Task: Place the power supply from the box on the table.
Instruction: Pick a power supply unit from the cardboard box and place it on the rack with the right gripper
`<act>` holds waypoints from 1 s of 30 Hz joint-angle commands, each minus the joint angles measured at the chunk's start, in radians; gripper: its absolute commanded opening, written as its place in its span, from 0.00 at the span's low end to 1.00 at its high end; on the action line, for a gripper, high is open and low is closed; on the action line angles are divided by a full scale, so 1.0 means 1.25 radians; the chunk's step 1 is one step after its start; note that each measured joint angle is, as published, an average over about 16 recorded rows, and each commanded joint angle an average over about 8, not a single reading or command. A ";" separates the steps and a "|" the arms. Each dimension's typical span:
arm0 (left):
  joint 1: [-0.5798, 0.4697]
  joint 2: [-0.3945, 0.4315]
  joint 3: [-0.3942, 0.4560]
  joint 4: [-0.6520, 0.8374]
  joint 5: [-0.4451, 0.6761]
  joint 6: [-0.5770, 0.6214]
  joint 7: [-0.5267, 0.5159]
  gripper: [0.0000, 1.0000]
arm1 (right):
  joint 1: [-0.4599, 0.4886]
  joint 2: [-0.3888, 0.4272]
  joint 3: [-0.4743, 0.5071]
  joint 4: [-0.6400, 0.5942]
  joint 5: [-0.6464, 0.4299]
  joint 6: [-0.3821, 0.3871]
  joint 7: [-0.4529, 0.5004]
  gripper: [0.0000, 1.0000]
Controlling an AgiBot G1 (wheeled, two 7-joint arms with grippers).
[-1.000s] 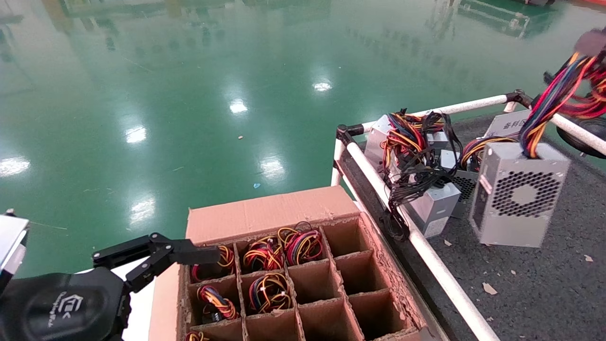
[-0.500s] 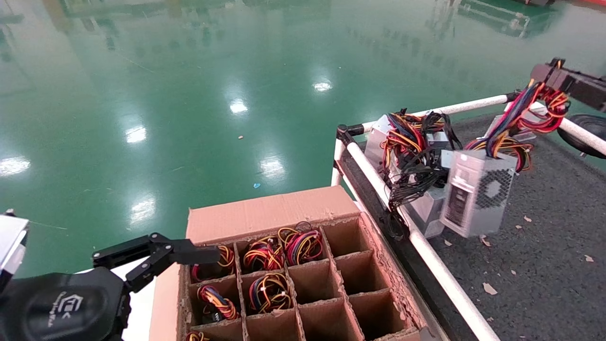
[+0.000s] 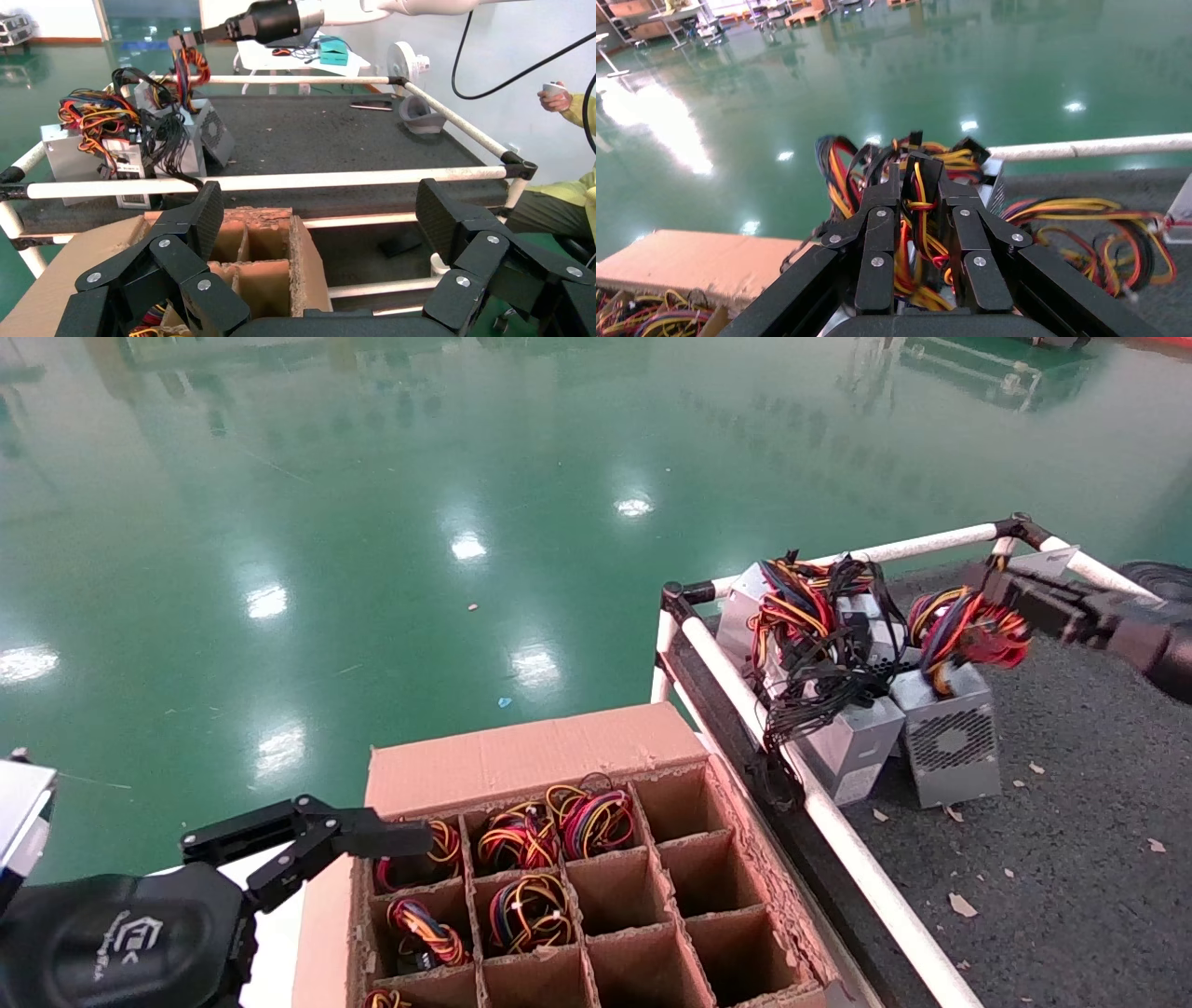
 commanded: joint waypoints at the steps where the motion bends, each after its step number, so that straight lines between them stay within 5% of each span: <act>1: 0.000 0.000 0.000 0.000 0.000 0.000 0.000 1.00 | -0.006 -0.007 -0.002 -0.010 -0.003 0.001 -0.009 0.00; 7: 0.000 0.000 0.000 0.000 0.000 0.000 0.000 1.00 | -0.017 -0.003 -0.008 -0.023 -0.011 -0.007 -0.026 0.01; 10: 0.000 0.000 0.000 0.000 0.000 0.000 0.000 1.00 | -0.022 0.004 -0.014 -0.028 -0.020 -0.001 -0.038 0.11; 15: 0.000 0.000 0.000 0.000 0.000 0.000 0.000 1.00 | -0.024 0.016 -0.019 -0.035 -0.029 0.017 -0.055 0.10; 18: 0.000 0.000 0.000 0.000 0.000 0.000 0.000 1.00 | -0.023 0.023 -0.019 -0.039 -0.029 0.028 -0.061 0.00; 26: 0.000 0.000 0.000 0.000 0.000 0.000 0.000 1.00 | -0.019 0.047 -0.020 -0.048 -0.030 0.071 -0.078 0.00; 27: 0.000 0.000 0.000 0.000 0.000 0.000 0.000 1.00 | -0.019 0.049 -0.020 -0.049 -0.030 0.076 -0.079 0.02; 30: 0.000 0.000 0.000 0.000 0.000 0.000 0.000 1.00 | -0.019 0.054 -0.020 -0.051 -0.030 0.087 -0.084 0.38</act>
